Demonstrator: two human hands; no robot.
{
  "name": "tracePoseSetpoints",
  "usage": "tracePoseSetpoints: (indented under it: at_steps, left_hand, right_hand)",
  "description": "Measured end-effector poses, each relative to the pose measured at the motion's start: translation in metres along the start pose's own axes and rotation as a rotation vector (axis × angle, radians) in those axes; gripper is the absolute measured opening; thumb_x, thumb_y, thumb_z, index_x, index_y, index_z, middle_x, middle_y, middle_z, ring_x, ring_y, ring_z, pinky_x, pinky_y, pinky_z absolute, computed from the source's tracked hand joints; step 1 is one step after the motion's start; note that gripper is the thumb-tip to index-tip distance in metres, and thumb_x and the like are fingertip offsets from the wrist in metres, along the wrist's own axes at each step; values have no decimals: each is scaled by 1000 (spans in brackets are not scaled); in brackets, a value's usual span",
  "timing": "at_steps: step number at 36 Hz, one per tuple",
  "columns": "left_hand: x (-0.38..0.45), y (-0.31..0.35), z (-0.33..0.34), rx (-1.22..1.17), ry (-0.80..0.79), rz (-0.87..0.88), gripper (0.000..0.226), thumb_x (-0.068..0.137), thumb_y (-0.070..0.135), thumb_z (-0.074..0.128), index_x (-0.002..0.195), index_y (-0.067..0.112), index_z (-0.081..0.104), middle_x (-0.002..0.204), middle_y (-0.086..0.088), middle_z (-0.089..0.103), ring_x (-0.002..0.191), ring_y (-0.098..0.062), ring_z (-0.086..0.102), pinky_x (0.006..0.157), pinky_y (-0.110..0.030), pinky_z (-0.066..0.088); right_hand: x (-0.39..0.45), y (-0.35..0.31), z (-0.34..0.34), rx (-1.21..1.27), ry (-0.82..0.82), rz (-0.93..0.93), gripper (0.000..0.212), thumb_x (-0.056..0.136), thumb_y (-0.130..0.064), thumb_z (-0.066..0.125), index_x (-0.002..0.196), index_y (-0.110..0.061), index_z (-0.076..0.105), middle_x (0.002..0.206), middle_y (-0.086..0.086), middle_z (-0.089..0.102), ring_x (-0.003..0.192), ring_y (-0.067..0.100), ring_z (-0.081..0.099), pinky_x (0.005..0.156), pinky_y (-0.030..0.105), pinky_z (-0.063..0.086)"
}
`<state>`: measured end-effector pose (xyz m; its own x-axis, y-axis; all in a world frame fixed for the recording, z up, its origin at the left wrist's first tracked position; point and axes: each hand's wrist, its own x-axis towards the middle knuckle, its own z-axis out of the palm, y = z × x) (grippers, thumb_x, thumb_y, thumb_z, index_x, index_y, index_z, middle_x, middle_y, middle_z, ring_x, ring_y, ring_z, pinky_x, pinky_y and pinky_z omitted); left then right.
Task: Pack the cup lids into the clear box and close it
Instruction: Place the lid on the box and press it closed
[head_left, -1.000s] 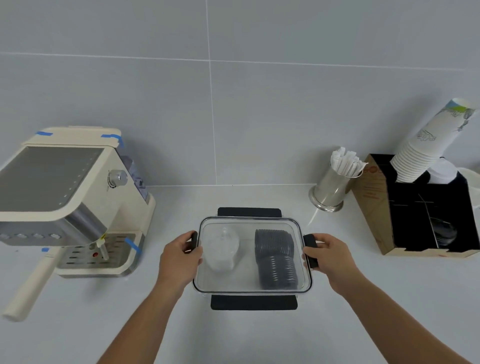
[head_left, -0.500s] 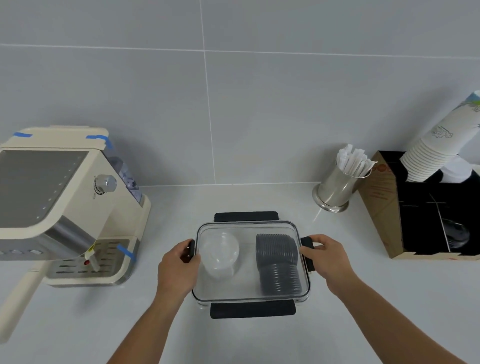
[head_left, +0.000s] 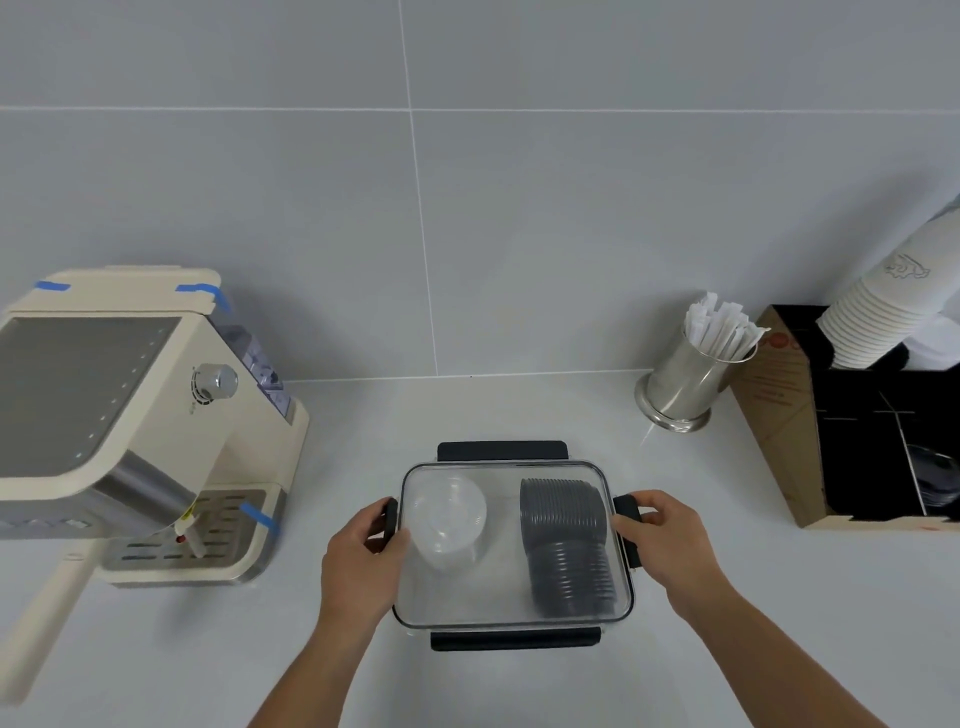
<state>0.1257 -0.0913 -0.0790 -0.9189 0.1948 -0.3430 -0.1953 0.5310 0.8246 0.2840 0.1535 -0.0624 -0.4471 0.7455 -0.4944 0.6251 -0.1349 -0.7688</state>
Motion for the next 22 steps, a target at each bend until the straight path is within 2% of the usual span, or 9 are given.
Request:
tracePoseSetpoints:
  at_steps: [5,10,14,17,22]
  left_hand:
    - [1,-4,1,-146,-2,-85,45,85,17,73,129,20,62,116,0,67,104,-22,63,97,-44,53]
    - [0,-5,1,-262,-14,-102,43,86,7,72,127,16,64,109,-1,67,100,-21,64,88,-33,52]
    - [2,-5,-1,-279,-24,-109,43,85,5,72,126,14,65,111,-3,69,98,-20,64,84,-29,50]
    - [5,-8,-2,-305,-45,-147,35,84,7,74,118,13,68,107,-4,71,92,-19,65,81,-30,51]
    - [9,-12,-2,-293,-63,-162,17,83,6,74,95,18,71,98,-9,72,86,-26,66,77,-32,54]
  right_hand:
    - [-1,2,3,-8,16,-15,15,87,-12,68,94,-25,63,85,6,71,81,29,69,75,43,58]
    - [0,4,5,-28,16,-15,15,88,-15,67,97,-25,62,88,5,71,81,28,68,76,44,57]
    - [0,7,6,-38,26,-28,16,87,-16,66,96,-28,61,88,3,71,79,26,66,72,41,56]
    - [1,9,5,-46,30,-23,17,88,-16,66,99,-28,61,90,2,71,79,25,67,72,40,57]
    - [6,9,5,-68,28,-24,23,87,-14,67,107,-25,63,90,2,71,79,25,67,67,37,55]
